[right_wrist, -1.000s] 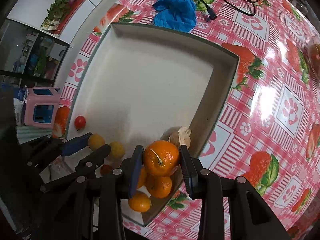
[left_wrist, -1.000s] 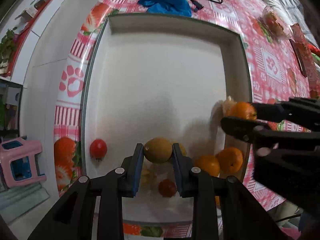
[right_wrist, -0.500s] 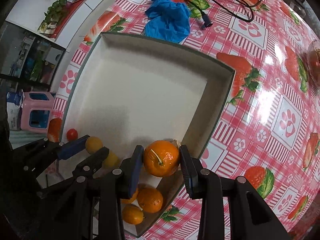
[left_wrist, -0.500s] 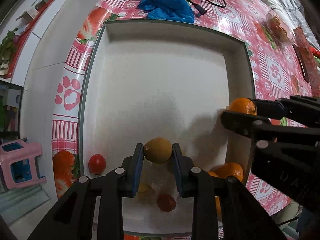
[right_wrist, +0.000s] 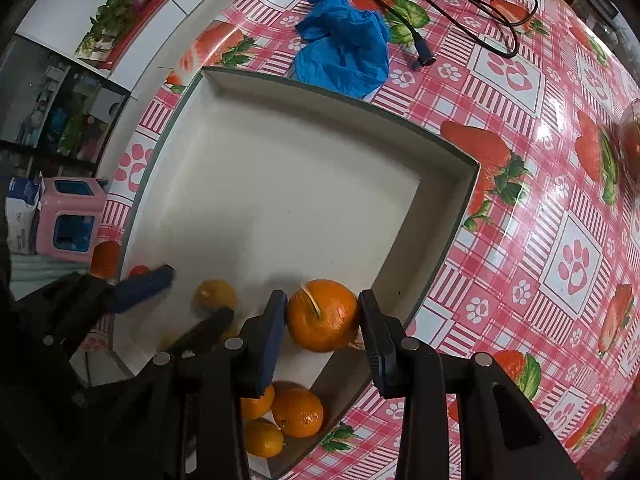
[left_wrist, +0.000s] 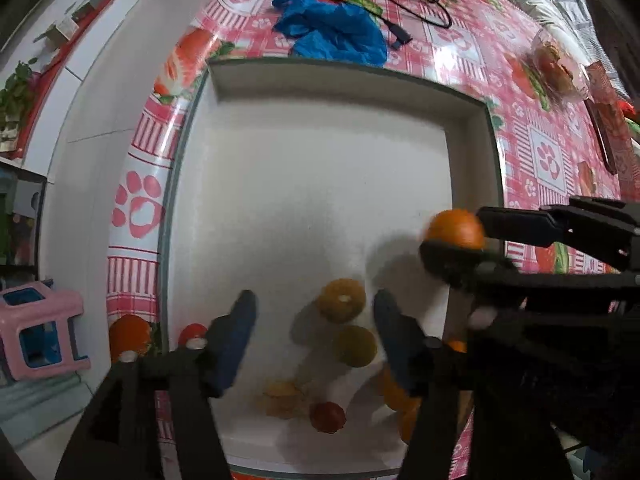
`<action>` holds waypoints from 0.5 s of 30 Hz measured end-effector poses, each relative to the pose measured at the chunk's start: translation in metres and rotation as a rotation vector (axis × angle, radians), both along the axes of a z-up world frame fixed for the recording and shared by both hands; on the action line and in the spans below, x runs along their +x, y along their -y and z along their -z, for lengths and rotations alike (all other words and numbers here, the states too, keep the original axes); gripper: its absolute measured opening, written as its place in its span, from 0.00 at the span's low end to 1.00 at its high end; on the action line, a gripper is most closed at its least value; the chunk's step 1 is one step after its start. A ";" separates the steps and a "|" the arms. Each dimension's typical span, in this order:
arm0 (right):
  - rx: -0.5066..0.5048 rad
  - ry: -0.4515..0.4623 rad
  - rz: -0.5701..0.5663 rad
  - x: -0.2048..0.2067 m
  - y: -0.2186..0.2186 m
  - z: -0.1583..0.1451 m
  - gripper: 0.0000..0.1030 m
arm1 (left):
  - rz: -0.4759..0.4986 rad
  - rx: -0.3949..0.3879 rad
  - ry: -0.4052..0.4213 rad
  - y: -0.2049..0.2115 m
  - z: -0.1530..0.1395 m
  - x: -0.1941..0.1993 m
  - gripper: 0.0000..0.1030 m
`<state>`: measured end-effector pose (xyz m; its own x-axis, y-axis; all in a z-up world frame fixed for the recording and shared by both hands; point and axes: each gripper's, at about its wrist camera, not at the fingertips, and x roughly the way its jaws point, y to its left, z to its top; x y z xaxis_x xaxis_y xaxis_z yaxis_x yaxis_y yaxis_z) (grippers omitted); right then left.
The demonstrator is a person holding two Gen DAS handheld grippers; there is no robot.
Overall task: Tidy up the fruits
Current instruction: 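Open the left tool releasing the kiwi while the right tool releases the tangerine into the tray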
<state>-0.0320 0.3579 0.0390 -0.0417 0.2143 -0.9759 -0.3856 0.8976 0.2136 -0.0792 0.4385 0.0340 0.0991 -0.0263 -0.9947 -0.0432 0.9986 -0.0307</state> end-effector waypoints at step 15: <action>-0.001 0.034 0.018 -0.010 0.014 -0.026 0.86 | -0.001 0.027 0.036 0.007 -0.031 -0.017 1.00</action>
<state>-0.0419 0.3436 0.0655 -0.0046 0.2140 -0.9768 -0.3761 0.9047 0.2000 -0.0967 0.4311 0.0652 0.1346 0.0008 -0.9909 -0.0431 0.9991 -0.0051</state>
